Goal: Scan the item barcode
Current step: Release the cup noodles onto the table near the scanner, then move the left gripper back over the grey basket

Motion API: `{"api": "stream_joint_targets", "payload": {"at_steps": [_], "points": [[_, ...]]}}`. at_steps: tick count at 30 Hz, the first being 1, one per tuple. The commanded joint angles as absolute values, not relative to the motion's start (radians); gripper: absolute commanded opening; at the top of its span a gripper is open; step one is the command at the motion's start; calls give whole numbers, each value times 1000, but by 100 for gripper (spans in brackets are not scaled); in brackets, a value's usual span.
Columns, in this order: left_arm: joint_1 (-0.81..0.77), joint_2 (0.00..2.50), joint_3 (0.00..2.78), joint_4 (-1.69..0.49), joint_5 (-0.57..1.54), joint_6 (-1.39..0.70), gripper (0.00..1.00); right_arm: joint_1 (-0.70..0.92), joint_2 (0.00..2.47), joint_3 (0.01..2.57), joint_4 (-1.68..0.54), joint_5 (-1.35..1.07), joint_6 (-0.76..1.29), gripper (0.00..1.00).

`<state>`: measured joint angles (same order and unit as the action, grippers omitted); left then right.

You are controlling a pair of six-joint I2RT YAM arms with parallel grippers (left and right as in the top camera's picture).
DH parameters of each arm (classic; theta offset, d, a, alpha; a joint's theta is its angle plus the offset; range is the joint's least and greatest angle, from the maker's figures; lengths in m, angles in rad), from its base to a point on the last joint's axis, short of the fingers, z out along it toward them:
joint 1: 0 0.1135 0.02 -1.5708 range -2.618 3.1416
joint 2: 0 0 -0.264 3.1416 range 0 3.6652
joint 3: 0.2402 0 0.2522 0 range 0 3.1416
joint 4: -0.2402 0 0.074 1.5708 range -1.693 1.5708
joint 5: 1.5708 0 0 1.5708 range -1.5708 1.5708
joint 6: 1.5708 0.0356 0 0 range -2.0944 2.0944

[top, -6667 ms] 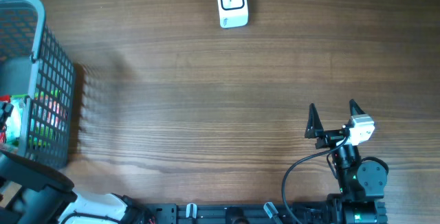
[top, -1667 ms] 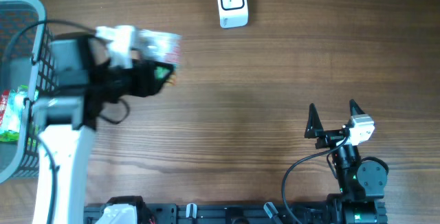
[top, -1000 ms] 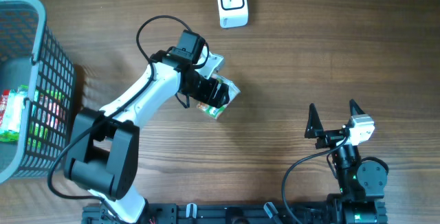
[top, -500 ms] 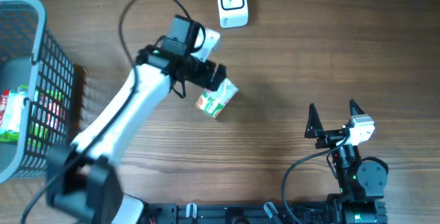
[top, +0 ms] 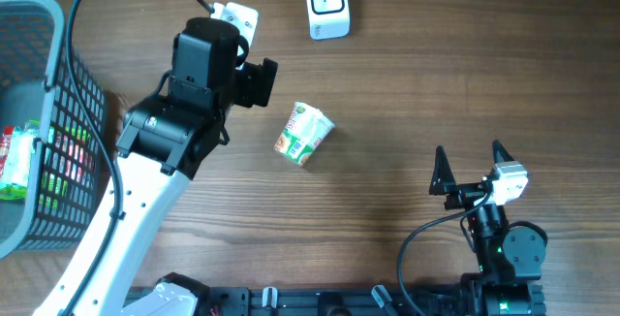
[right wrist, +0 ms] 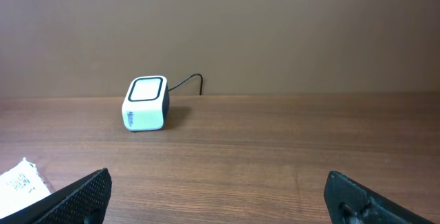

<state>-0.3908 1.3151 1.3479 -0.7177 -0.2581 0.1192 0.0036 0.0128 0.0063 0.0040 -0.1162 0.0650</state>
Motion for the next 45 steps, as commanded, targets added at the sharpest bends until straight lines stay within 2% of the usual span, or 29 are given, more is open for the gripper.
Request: {"api": "stream_joint_targets", "payload": {"at_steps": [1,14,22,24,26,33,40,45], "points": [[-388,1312,1358,-719,-282,127,100,2,7,5,9,-131,55,100],[-388,1312,1358,-719,-282,127,100,2,7,5,9,-131,55,100],[-389,1313,1358,-647,-261,127,100,2,7,5,9,-131,55,100],[-389,1312,1362,-587,-238,89,100,2,7,5,9,-131,55,100],[-373,1312,1402,-617,-272,5,100,2,7,5,9,-131,55,100],[-49,1311,1716,-908,-275,-320,100,2,7,5,9,-131,55,100],[297,1308,1739,-994,-274,-443,100,2,7,5,9,-131,55,100],[435,1356,1738,-1071,-274,-457,100,2,7,5,9,-131,55,100]]}}
